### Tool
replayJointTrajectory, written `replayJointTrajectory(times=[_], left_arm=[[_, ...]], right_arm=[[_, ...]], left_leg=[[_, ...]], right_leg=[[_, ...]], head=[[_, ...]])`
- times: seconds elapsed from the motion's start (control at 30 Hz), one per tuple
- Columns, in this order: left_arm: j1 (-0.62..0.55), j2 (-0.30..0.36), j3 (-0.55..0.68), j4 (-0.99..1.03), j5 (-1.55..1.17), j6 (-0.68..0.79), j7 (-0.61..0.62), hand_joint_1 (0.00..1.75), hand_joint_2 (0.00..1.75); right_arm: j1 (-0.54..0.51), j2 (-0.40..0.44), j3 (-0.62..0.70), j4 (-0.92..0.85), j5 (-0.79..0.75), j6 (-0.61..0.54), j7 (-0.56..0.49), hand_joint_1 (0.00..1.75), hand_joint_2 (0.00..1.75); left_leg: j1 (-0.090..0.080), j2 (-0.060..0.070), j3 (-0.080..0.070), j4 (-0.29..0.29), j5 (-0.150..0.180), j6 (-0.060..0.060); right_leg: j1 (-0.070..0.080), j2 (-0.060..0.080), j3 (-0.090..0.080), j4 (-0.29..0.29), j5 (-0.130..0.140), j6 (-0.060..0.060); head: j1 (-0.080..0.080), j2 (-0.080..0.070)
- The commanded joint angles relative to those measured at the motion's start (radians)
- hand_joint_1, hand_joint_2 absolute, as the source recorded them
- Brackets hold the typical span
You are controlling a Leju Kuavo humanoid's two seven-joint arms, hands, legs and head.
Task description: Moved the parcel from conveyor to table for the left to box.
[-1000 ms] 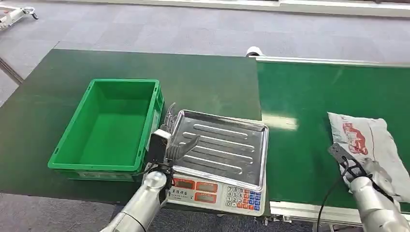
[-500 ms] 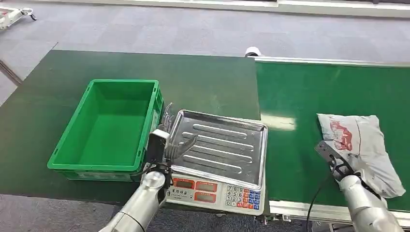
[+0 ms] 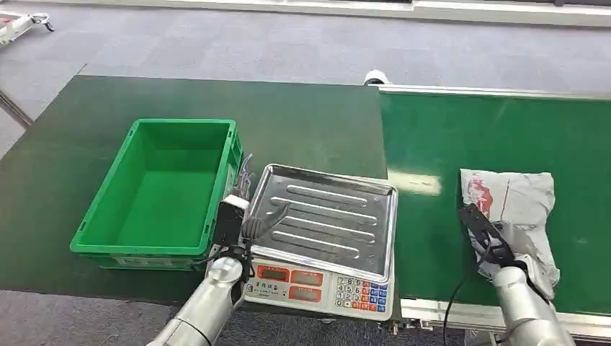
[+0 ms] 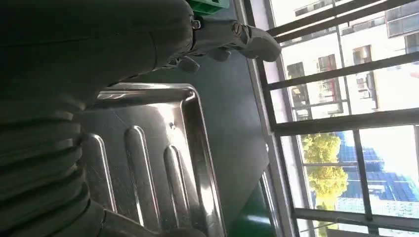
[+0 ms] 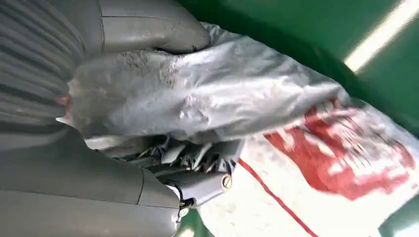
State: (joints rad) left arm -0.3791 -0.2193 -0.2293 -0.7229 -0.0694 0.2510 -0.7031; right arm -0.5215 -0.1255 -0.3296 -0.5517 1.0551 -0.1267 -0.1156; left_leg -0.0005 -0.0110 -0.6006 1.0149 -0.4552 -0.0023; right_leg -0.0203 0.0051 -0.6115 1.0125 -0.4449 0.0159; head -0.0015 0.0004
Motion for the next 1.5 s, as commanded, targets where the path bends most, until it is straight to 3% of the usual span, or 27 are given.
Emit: replayJointTrajectory(times=[0.03, 0.2, 0.27, 0.43, 0.6, 0.73, 0.87, 1.03, 1.13, 1.2, 1.33, 1.43, 1.5], left_arm=[[-0.035, 0.009, 0.022, 0.039, -0.011, -0.027, 0.005, 0.0, 1.75], [-0.034, 0.006, 0.02, 0.032, -0.015, -0.035, 0.005, 0.0, 1.75], [-0.035, 0.004, 0.018, 0.027, -0.016, -0.04, 0.005, 0.0, 1.75], [-0.037, 0.003, 0.018, 0.029, -0.017, -0.041, 0.005, 0.0, 1.75], [-0.043, -0.004, 0.012, 0.027, -0.02, -0.05, 0.005, 0.0, 1.75], [-0.044, -0.007, 0.01, 0.028, -0.019, -0.048, 0.005, 0.0, 1.75], [-0.047, -0.012, 0.004, 0.028, -0.014, -0.049, 0.005, 0.0, 1.75], [-0.038, -0.03, 0.008, -0.034, 0.018, 0.036, 0.005, 0.0, 1.75], [-0.037, -0.032, 0.011, -0.044, 0.024, 0.058, 0.005, 0.0, 1.75], [-0.039, -0.04, 0.024, -0.066, 0.04, 0.086, 0.005, 0.0, 1.75], [-0.045, -0.056, 0.021, -0.099, 0.048, 0.169, 0.005, 0.0, 1.75], [-0.026, -0.063, 0.013, -0.134, 0.055, 0.236, 0.005, 0.0, 1.75], [-0.019, -0.073, 0.009, -0.13, 0.062, 0.264, 0.005, 0.0, 1.75]], right_arm=[[0.09, 0.048, 0.03, -0.156, -0.082, 0.01, -0.029, 1.75, 1.75], [0.136, 0.059, 0.031, -0.255, -0.149, -0.021, -0.082, 1.75, 1.75], [0.16, 0.074, 0.009, -0.328, -0.219, -0.064, -0.152, 1.75, 1.75], [0.17, 0.076, 0.005, -0.355, -0.235, -0.083, -0.165, 1.75, 1.75], [0.247, 0.124, -0.061, -0.561, -0.418, -0.195, -0.334, 1.75, 1.75], [0.266, 0.128, -0.064, -0.597, -0.431, -0.209, -0.344, 1.75, 1.75], [0.306, 0.162, -0.091, -0.726, -0.543, -0.299, -0.455, 1.75, 1.75], [0.365, 0.191, -0.053, -0.927, -0.626, -0.386, -0.544, 1.75, 1.75], [0.362, 0.191, -0.042, -0.939, -0.627, -0.396, -0.554, 1.75, 1.75], [0.324, 0.186, -0.003, -0.94, -0.616, -0.433, -0.583, 1.75, 1.75], [0.242, 0.134, 0.203, -0.923, -0.58, -0.561, -0.583, 1.75, 1.75], [0.185, 0.119, 0.328, -0.835, -0.523, -0.565, -0.583, 1.75, 1.75], [0.091, 0.108, 0.441, -0.7, -0.45, -0.546, -0.583, 1.75, 1.75]], left_leg=[[0.001, 0.001, 0.002, -0.001, 0.0, -0.001], [0.002, 0.0, 0.002, -0.001, -0.001, -0.001], [0.0, 0.0, 0.0, 0.0, -0.001, 0.0], [0.0, 0.001, -0.001, 0.0, -0.002, 0.0], [0.001, -0.001, 0.0, -0.001, -0.001, 0.0], [0.0, 0.0, -0.001, 0.0, -0.002, 0.0], [0.001, -0.001, -0.001, -0.001, -0.002, 0.0], [0.0, -0.002, -0.002, 0.0, -0.002, 0.0], [0.0, -0.001, -0.002, 0.0, -0.003, 0.0], [0.0, -0.001, -0.004, 0.0, -0.002, 0.001], [0.0, 0.005, -0.005, 0.001, -0.002, 0.001], [0.0, 0.005, -0.004, 0.001, -0.002, 0.001], [0.0, 0.01, -0.002, 0.0, -0.002, 0.0]], right_leg=[[0.002, 0.0, 0.002, -0.002, 0.0, -0.001], [0.002, -0.001, 0.003, -0.003, -0.001, -0.002], [0.0, 0.0, 0.001, -0.001, 0.0, -0.001], [0.0, 0.0, 0.0, -0.001, -0.001, -0.001], [0.001, -0.002, 0.001, -0.001, -0.001, -0.001], [0.0, -0.001, 0.0, -0.001, -0.001, -0.001], [0.001, -0.002, 0.0, -0.001, -0.001, -0.001], [0.0, -0.003, -0.001, 0.0, -0.002, -0.001], [0.0, -0.001, -0.002, 0.0, -0.002, -0.001], [-0.001, 0.0, -0.004, 0.0, -0.001, 0.0], [0.0, 0.005, -0.005, 0.001, 0.0, 0.0], [0.0, 0.005, -0.005, 0.0, 0.0, 0.0], [0.0, 0.01, -0.004, -0.001, 0.002, 0.0]], head=[[0.0, 0.0], [0.0, 0.0], [0.0, 0.0], [0.0, 0.0], [0.0, 0.0], [0.0, 0.0], [0.0, 0.0], [0.0, 0.0], [0.0, 0.0], [0.0, 0.0], [0.0, 0.0], [0.0, 0.0], [0.0, 0.0]])
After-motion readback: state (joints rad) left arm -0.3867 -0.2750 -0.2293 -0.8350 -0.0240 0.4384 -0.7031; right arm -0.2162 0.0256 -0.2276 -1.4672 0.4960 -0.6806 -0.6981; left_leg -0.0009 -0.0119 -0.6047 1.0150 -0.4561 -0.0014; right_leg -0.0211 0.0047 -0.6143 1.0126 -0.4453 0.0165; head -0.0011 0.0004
